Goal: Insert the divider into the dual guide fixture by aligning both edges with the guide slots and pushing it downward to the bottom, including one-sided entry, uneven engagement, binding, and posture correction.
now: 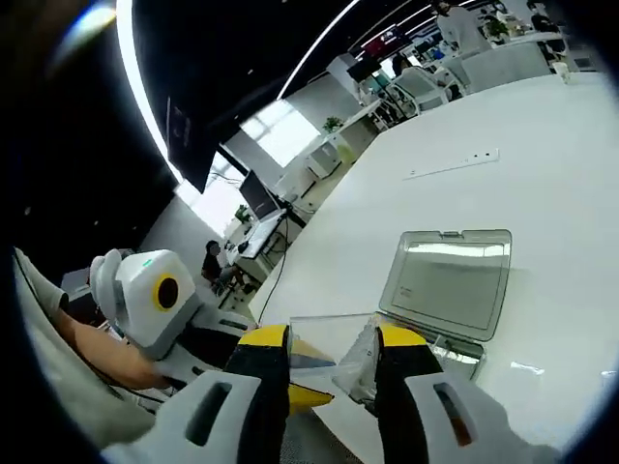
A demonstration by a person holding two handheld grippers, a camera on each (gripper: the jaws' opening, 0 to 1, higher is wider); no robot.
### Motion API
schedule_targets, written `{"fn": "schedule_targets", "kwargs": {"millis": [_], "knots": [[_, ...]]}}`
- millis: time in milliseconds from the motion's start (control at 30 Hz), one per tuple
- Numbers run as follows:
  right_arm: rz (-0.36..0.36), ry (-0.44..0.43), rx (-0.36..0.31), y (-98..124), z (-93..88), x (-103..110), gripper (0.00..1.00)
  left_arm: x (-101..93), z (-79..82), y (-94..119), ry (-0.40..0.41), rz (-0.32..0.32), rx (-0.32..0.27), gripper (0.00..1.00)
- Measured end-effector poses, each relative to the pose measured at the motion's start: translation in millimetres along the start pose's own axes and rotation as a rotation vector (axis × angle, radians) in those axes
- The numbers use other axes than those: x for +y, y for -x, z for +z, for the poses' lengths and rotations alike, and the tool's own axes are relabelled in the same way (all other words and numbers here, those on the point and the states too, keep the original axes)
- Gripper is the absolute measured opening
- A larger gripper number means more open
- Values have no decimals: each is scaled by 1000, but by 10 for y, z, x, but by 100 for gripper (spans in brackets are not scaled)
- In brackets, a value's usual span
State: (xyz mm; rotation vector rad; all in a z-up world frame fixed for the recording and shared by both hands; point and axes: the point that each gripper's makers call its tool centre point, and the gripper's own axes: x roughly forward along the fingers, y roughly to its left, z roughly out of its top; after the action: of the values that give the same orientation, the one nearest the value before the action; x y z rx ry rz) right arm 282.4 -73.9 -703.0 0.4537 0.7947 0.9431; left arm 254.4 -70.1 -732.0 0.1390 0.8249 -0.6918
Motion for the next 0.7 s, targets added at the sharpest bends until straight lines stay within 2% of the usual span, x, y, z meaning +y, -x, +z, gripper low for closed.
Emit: {"fn": "schedule_targets", "kwargs": {"millis": [333, 700], "knots": [[-35, -48, 8, -18, -19, -37, 29, 25, 20, -71, 27, 38, -6, 13], [-74, -67, 5, -18, -12, -79, 29, 30, 28, -108, 68, 40, -16, 11]]}}
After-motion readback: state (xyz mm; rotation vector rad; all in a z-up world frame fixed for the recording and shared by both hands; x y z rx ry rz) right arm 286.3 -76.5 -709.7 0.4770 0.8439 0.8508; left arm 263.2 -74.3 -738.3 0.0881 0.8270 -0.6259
